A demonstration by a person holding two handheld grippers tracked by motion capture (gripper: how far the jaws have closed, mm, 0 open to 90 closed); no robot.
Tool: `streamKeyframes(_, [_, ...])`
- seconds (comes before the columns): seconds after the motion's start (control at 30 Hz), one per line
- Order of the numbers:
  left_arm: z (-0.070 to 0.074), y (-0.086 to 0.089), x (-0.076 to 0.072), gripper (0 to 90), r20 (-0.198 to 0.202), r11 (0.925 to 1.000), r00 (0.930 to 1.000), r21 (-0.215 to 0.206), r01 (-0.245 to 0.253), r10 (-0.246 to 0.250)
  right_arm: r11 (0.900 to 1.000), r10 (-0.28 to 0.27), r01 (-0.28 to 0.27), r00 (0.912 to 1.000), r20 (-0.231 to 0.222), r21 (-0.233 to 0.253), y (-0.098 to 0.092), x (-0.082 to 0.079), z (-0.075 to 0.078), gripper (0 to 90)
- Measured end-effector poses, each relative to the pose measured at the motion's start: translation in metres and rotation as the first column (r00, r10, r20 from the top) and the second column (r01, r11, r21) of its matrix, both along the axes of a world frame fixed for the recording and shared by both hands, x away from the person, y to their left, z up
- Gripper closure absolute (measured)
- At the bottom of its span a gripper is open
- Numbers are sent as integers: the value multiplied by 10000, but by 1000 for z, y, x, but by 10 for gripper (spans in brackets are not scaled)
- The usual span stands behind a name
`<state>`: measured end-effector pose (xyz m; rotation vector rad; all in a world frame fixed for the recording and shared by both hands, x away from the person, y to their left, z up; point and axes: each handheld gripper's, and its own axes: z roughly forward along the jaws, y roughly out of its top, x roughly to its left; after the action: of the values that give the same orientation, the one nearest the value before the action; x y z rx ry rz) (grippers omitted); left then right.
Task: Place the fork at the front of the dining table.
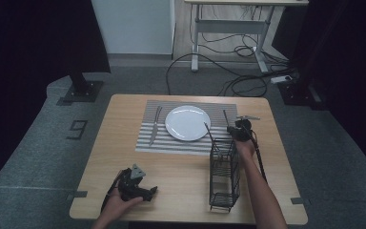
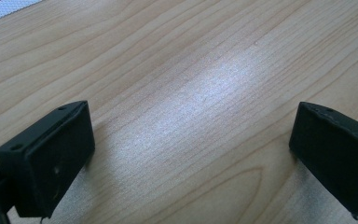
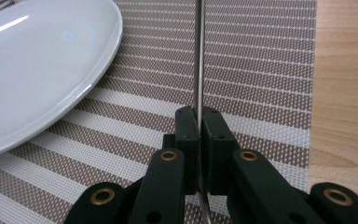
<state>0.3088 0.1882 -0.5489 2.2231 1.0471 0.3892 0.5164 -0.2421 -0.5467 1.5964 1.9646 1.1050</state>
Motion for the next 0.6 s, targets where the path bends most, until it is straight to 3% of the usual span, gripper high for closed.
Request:
streamKeyframes(0.13, [0, 0, 0, 0, 1, 10000, 10000, 2, 2, -2, 9997, 115, -119, 9997, -204, -203, 3, 0, -4, 859])
streamKeyframes(0.6, [0, 0, 0, 0, 2, 10000, 10000, 2, 3, -3, 9976, 346, -352, 9993, -105, -591, 4, 0, -3, 844])
